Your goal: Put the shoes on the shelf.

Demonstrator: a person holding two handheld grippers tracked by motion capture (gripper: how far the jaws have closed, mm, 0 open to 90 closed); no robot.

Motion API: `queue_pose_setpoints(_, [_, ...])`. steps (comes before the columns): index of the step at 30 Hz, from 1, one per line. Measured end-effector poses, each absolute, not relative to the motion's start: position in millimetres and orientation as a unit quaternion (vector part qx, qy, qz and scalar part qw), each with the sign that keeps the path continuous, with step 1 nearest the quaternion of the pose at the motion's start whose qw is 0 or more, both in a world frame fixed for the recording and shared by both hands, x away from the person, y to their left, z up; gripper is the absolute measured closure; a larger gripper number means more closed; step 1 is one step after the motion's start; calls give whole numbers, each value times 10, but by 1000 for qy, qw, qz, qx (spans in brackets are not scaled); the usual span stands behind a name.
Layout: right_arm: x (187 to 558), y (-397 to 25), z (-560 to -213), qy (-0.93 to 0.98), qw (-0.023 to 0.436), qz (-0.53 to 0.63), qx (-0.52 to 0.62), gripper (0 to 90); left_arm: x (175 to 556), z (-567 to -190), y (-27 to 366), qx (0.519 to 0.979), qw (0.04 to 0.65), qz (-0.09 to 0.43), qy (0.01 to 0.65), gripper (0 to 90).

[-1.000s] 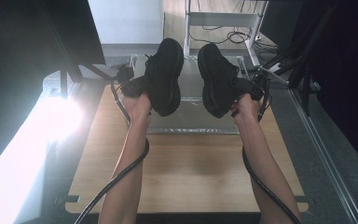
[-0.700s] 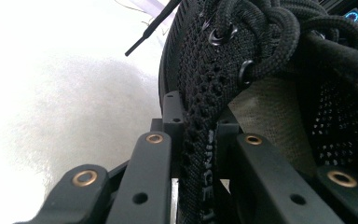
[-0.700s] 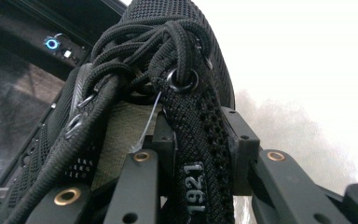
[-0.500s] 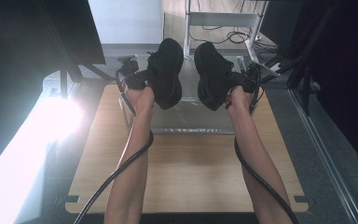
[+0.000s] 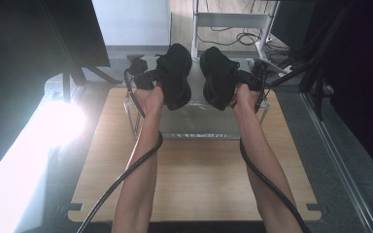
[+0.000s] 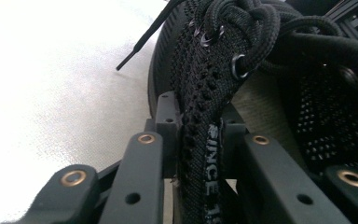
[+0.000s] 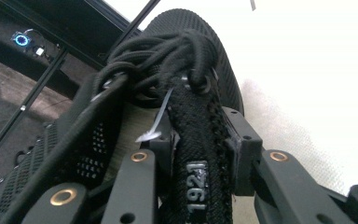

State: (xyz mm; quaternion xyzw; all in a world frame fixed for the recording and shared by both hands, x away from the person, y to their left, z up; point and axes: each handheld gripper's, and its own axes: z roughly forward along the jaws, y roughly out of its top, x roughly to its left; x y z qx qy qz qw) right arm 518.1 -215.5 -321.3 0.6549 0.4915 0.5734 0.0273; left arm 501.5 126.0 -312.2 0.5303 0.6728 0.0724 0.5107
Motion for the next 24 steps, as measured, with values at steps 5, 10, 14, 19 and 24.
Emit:
queue_pose_setpoints(5, [5180,-2126,-3202,496,34,572,653,661,5037,-3106,1199,535,502,79,675,716])
queue_pose_setpoints(10, [5189,-2065,-3190,504,36,572,647,629,5046,-3096,1145,543,497,85,671,686])
queue_pose_setpoints(14, [5192,-2007,-3179,513,46,568,642,613,5045,-3110,1129,540,498,87,673,660])
queue_pose_setpoints(19, [5198,-1968,-3180,519,40,571,634,567,5052,-3115,1057,553,498,88,662,595])
queue_pose_setpoints(24, [5206,-1926,-3184,529,34,572,626,490,5053,-3117,980,569,497,95,648,518])
